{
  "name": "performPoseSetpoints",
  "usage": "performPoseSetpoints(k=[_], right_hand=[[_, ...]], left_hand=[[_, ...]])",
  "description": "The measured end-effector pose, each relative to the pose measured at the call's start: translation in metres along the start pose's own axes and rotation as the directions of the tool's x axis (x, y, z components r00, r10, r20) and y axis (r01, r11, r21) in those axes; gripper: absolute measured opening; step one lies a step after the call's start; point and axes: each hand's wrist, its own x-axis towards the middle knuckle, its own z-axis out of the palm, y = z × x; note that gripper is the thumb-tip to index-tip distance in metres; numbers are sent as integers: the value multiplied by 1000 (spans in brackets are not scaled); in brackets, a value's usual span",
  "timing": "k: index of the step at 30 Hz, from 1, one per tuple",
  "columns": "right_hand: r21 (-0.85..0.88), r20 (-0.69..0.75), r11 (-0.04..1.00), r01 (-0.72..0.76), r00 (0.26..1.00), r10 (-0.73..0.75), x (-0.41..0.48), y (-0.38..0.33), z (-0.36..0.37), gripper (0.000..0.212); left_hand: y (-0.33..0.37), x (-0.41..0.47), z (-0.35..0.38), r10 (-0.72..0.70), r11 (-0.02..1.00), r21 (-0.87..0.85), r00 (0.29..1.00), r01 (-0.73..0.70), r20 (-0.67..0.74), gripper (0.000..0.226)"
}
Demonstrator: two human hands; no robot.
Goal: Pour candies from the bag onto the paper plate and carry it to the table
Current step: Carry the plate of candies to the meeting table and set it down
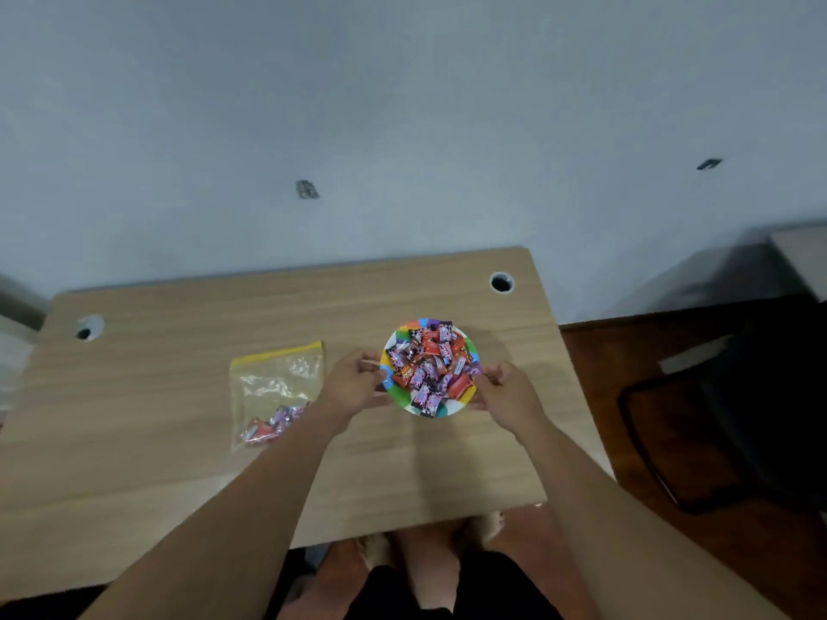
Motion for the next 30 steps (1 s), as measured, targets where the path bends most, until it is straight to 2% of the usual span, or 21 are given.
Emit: performPoseSetpoints(k=[5, 12, 14, 20, 26, 30], right_hand=[[56, -91, 998, 40, 995, -35, -30, -5, -25, 10], [70, -190, 993, 94, 979, -79, -69, 4, -77, 12], [66, -206, 993, 96, 975, -80, -83, 12, -96, 18], [37, -245, 993, 111, 964, -99, -133, 46, -160, 21], [-4, -307, 990, 142, 942, -136, -189, 102, -230, 9], [13, -342, 989, 146, 930, -132, -223, 143, -277, 11]], left_hand=[[24, -11, 19, 28, 999, 34, 996, -31, 87, 23], [31, -47, 65, 63, 996, 55, 984, -73, 169, 19], [28, -62, 82, 65, 995, 60, 981, -78, 184, 18], [1, -116, 140, 66, 995, 59, 973, -81, 223, 20], [-37, -173, 207, 58, 992, 93, 963, -86, 264, 19], [-60, -204, 258, 61, 986, 129, 953, -103, 296, 20]])
